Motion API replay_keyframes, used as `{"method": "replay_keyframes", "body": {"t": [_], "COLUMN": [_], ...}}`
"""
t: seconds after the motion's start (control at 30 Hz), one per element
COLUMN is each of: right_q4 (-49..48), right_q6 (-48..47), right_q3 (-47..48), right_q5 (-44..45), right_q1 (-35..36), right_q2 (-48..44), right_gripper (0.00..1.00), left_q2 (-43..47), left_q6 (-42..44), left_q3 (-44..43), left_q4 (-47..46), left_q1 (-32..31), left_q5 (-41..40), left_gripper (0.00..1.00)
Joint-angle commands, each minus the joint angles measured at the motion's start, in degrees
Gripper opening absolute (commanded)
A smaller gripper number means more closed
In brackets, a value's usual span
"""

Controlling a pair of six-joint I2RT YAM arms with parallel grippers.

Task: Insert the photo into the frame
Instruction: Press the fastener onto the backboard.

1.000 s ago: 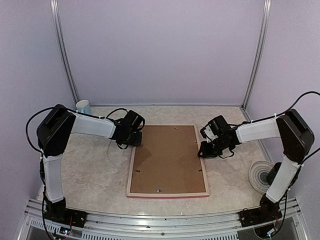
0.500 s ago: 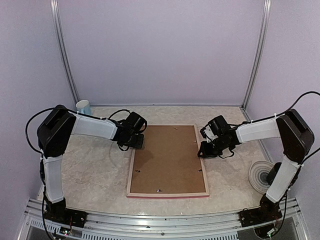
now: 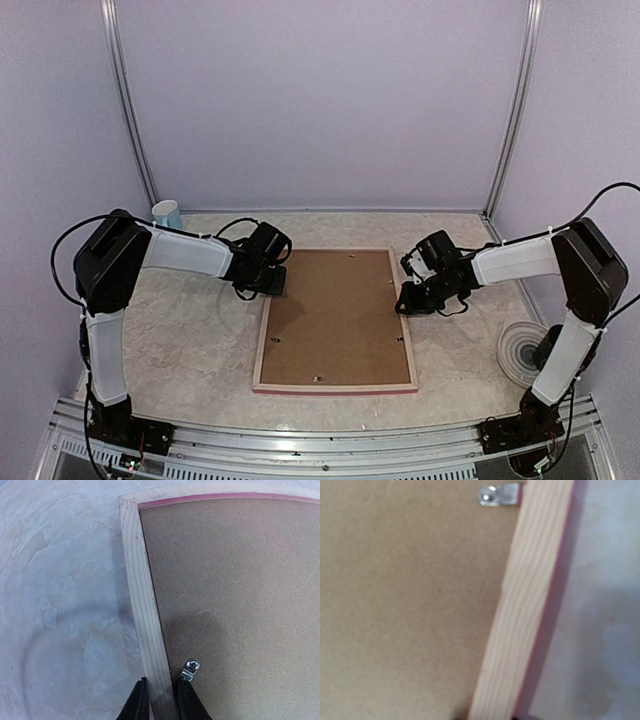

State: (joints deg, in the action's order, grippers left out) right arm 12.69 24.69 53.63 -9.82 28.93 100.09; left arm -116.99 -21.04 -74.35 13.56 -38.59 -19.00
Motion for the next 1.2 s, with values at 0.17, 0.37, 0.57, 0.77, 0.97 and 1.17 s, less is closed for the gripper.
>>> {"method": "replay_keyframes", "body": {"t": [0.17, 0.37, 0.57, 0.77, 0.97, 1.17], "right_q4": [2.6, 2.6, 2.4, 2.4, 2.0, 2.1], "right_q6": [-1.3, -1.4, -1.5, -2.1, -2.4, -2.7], "right_q3": [-0.4, -0.4, -0.3, -0.5, -0.8, -0.9], "right_q5": [1.7, 1.6, 1.2, 0.3, -0.6, -0.8], "right_q1": [-1.0, -1.0, -1.0, -1.0, -1.0, -1.0], "right_q2": [1.9, 2.1, 2.5, 2.7, 3.3, 3.5], "right_gripper": [0.23, 0.23, 0.21, 0.17, 0.12, 0.08], "left_q2": [-3.5, -1.5, -3.7, -4.0, -3.1, -1.2], "left_q6": [-0.4, -2.5, -5.0, -9.7, -14.9, -18.9], "left_q3": [2.4, 3.0, 2.2, 5.2, 8.7, 11.5], "left_q4": [3.1, 0.8, -0.5, -5.1, -10.1, -15.1], "left_q1": [1.1, 0.8, -0.7, -0.7, 0.5, 1.2], "left_q5": [-1.4, -5.4, -10.2, -10.3, -9.0, -6.3], "left_gripper": [0.11, 0.11, 0.11, 0.16, 0.21, 0.32]}}
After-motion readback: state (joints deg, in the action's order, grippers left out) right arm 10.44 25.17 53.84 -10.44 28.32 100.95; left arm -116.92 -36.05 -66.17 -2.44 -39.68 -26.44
